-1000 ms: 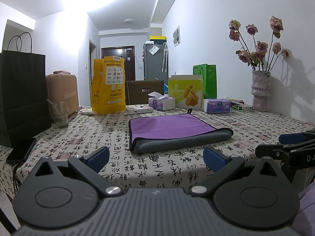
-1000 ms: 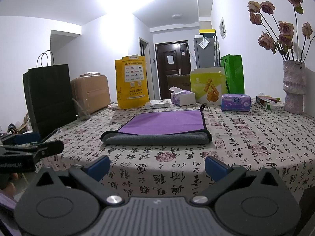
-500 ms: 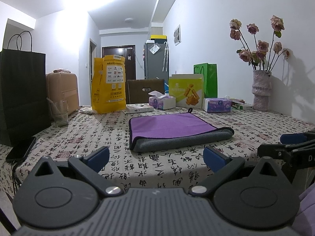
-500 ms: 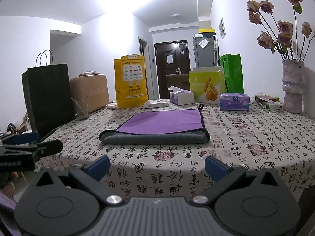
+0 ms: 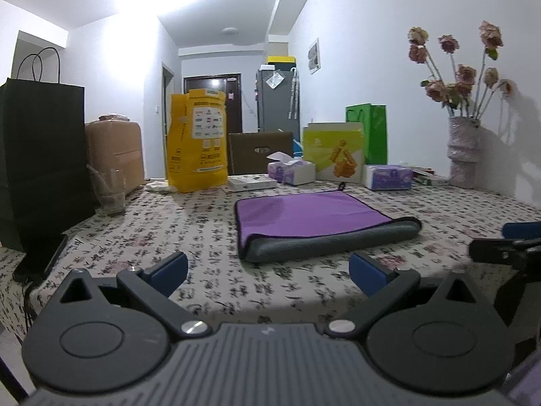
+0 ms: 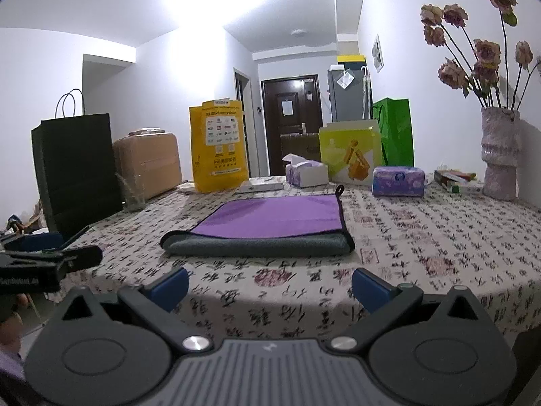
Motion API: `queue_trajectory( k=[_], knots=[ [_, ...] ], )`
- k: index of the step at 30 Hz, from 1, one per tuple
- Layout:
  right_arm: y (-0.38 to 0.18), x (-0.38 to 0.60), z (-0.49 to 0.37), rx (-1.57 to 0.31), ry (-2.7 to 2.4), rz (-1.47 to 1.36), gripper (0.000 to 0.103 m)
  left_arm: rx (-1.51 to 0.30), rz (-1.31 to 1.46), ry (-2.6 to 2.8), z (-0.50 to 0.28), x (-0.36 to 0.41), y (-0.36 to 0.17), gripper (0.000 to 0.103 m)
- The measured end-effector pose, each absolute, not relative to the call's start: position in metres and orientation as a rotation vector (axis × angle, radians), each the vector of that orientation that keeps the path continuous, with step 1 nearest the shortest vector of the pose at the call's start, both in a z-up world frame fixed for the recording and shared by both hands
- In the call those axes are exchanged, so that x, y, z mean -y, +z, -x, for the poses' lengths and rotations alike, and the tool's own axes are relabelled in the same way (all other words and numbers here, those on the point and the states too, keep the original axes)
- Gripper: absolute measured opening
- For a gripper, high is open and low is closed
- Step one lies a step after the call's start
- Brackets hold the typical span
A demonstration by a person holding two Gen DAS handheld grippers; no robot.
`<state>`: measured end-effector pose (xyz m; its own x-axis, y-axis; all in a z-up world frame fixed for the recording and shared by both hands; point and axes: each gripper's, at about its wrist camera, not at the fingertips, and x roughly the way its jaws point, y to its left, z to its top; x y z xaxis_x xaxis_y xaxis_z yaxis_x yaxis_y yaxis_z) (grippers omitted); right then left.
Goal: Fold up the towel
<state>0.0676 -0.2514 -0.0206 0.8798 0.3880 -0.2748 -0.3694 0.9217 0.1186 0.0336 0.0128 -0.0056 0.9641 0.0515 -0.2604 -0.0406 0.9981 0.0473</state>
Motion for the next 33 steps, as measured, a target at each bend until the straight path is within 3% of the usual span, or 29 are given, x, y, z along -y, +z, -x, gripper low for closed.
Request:
queue_trajectory(
  k=[10,19,24,26,30,32,33],
  knots=[
    [-0.02,0.257,-0.118,-0.333,0.348,-0.033,0.101,-0.316,0.006,0.104,-0.094,-0.039,-0.006,0.103],
    [-0.022,0.251,-0.177,-0.388,0.356,0.009,0.082,-0.352,0.0,0.089,-0.149,-0.043,-0.014,0.099],
    [-0.024,0.246,-0.208,-0.392,0.377,0.03,0.076,-0.365,0.003,0.098,-0.172,-0.044,-0.018,0.081],
    [-0.023,0.246,-0.219,-0.402,0.389,0.031,0.067,-0.38,0.007,0.099,-0.181,-0.045,-0.02,0.07],
    [-0.026,0.247,-0.246,-0.43,0.389,0.028,0.062,-0.455,0.042,0.048,-0.201,-0.05,-0.027,0.054],
    [-0.027,0.248,-0.255,-0.44,0.389,0.025,0.061,-0.483,0.063,0.029,-0.208,-0.052,-0.03,0.036],
    [-0.029,0.249,-0.26,-0.451,0.391,0.022,0.06,-0.496,0.067,0.018,-0.211,-0.053,-0.031,0.033]
  ],
)
